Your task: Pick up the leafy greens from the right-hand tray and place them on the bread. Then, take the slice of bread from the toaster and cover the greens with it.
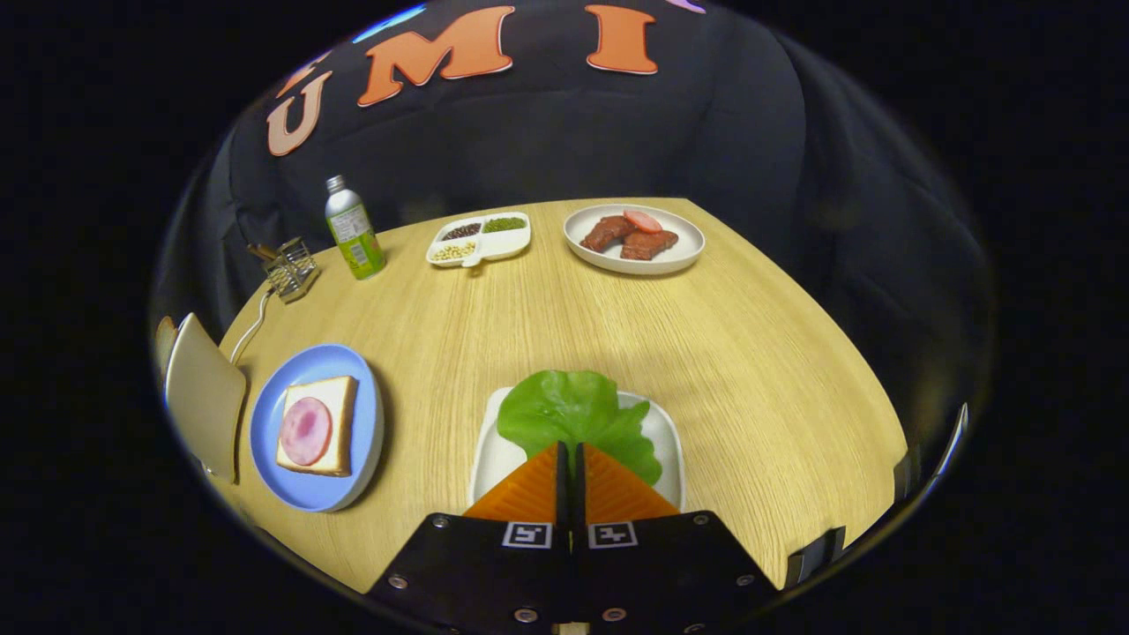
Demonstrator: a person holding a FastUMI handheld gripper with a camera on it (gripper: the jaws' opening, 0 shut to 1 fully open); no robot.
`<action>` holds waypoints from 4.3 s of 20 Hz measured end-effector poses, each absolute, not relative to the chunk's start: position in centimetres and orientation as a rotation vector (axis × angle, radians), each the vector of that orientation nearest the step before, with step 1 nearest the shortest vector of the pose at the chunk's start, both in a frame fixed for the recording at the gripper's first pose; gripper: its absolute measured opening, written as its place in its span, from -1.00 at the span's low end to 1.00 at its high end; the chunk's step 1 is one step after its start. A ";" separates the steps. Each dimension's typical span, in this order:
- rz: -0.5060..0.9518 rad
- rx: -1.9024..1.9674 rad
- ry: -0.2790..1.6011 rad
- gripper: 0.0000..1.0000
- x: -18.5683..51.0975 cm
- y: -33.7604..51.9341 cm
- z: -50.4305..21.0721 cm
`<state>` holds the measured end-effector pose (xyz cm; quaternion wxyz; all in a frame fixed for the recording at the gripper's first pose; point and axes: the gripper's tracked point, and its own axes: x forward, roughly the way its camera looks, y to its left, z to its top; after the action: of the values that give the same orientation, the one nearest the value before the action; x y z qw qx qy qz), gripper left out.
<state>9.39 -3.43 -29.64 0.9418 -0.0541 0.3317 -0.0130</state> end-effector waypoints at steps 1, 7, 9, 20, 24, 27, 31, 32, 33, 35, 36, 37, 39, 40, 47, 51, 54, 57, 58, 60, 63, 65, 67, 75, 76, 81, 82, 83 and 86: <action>-0.018 -0.121 0.661 -0.98 9.4 -2.9 -28.8; 0.065 -0.120 0.565 -0.99 9.4 1.5 -23.4; 0.094 -0.149 0.545 -0.99 9.0 3.1 -22.0; 0.278 -0.218 0.514 -0.99 7.9 14.6 -21.4; 0.349 -0.251 0.531 -0.99 7.7 18.2 -23.4; 0.370 -0.301 0.549 -0.98 8.1 19.7 -25.4; 0.359 -0.346 0.580 -0.95 8.7 20.6 -28.4; 0.362 -0.348 0.597 -0.95 8.8 20.9 -29.4; 0.368 -0.345 0.608 -0.95 8.8 21.2 -30.1; 0.379 -0.332 0.625 -0.95 8.5 21.9 -31.2; 0.378 -0.333 0.632 -0.95 8.5 22.0 -31.6; 0.370 -0.345 0.634 -0.92 8.5 22.0 -31.9; 0.363 -0.371 0.632 -0.81 8.4 22.0 -32.2; 0.352 -0.379 0.628 -0.71 8.4 21.8 -32.2; 0.320 -0.244 0.560 0.93 7.6 22.1 -27.2; 0.327 -0.180 0.487 0.95 6.8 24.8 -22.3; 0.369 -0.189 0.459 0.95 5.7 28.0 -19.7; 0.409 -0.206 0.455 0.95 4.4 31.4 -17.9; 0.423 -0.221 0.451 0.95 4.0 32.6 -17.4; 0.464 -0.232 0.430 0.95 3.5 35.4 -16.3; 0.522 -0.217 0.411 0.95 2.4 39.6 -15.1; 0.546 -0.217 0.415 0.95 1.9 41.8 -15.0; 0.553 -0.228 0.413 0.95 1.5 43.2 -15.1; 0.575 -0.285 0.445 0.95 0.7 46.8 -18.0; 0.575 -0.295 0.455 0.95 0.6 46.8 -18.5; 0.576 -0.327 0.494 0.96 0.3 47.2 -20.8; 0.579 -0.329 0.507 0.96 0.1 47.2 -21.3; 0.582 -0.329 0.515 0.95 0.1 47.4 -21.5; 0.584 -0.344 0.558 0.55 -0.3 47.0 -23.0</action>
<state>-0.28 46.95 -23.00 0.9051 -0.1666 0.2703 0.2827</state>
